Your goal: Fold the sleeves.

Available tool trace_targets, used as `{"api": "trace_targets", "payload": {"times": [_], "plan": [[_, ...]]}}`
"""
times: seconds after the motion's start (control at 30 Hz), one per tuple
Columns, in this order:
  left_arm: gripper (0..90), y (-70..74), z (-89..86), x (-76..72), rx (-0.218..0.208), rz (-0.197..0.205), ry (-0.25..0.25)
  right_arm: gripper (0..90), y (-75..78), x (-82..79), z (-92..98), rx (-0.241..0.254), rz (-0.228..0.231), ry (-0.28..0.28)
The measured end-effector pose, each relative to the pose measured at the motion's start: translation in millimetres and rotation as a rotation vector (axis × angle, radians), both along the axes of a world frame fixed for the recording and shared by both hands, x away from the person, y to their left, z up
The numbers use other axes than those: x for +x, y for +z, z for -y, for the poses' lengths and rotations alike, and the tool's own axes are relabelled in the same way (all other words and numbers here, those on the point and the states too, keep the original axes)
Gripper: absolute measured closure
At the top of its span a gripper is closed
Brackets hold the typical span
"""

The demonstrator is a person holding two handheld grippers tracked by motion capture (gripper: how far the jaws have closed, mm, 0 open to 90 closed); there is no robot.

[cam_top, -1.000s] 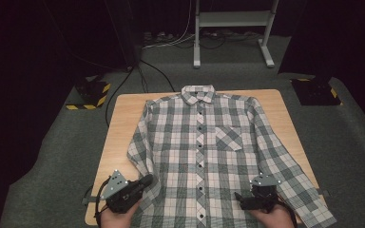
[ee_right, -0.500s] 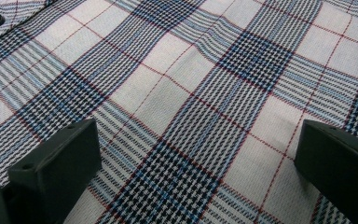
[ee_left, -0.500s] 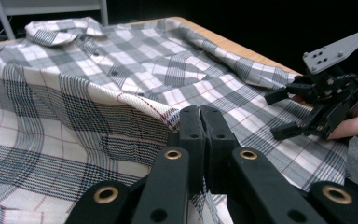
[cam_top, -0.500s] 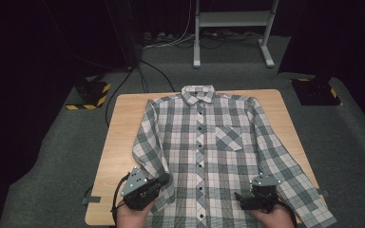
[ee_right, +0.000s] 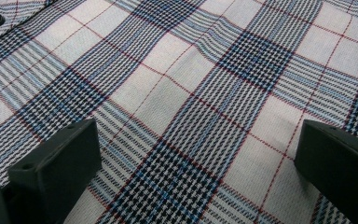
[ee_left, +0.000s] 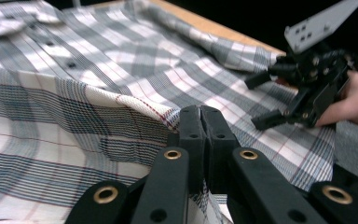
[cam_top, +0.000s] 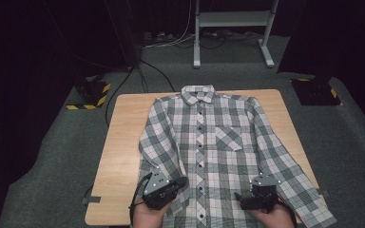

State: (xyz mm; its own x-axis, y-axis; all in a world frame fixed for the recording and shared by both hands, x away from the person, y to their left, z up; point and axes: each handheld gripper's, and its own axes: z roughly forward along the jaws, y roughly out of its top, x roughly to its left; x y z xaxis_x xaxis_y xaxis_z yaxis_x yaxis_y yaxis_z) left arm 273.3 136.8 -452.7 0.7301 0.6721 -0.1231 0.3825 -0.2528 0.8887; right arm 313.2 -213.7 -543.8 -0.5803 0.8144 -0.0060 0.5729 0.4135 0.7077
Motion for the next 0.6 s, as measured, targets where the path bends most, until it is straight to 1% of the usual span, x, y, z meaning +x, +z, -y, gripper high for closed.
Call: {"api": "trace_targets", "payload": {"times": [0.03,0.07,0.13,0.17,0.2,0.23,0.27,0.43,0.6], "plan": [[88.3,-7.1,5.9,2.2,0.009,-0.017,-0.009,0.0,0.0,0.0,0.0,0.000,0.000,0.000],[88.3,-7.1,5.9,2.2,0.009,-0.017,-0.009,0.0,0.0,0.0,0.0,0.000,0.000,0.000],[88.1,-15.9,12.8,5.5,0.016,-0.036,-0.019,0.0,0.0,0.0,0.0,0.000,0.000,0.000],[88.0,-15.9,12.8,5.5,0.016,-0.036,-0.019,0.0,0.0,0.0,0.0,0.000,0.000,0.000],[88.0,-20.3,15.7,8.0,0.014,-0.045,-0.016,0.0,0.0,0.0,0.0,0.000,0.000,0.000],[88.0,-20.3,15.7,8.0,0.014,-0.045,-0.016,0.0,0.0,0.0,0.0,0.000,0.000,0.000],[88.0,-23.2,17.3,10.5,0.005,-0.051,-0.012,0.0,0.0,0.0,0.0,0.000,0.000,0.000],[87.8,-27.3,21.5,13.8,0.004,-0.057,-0.015,0.0,0.0,0.0,0.0,0.000,0.000,0.000],[87.3,-33.3,29.9,17.3,0.004,-0.066,-0.026,0.0,0.0,0.0,0.0,0.000,0.000,0.000]]}}
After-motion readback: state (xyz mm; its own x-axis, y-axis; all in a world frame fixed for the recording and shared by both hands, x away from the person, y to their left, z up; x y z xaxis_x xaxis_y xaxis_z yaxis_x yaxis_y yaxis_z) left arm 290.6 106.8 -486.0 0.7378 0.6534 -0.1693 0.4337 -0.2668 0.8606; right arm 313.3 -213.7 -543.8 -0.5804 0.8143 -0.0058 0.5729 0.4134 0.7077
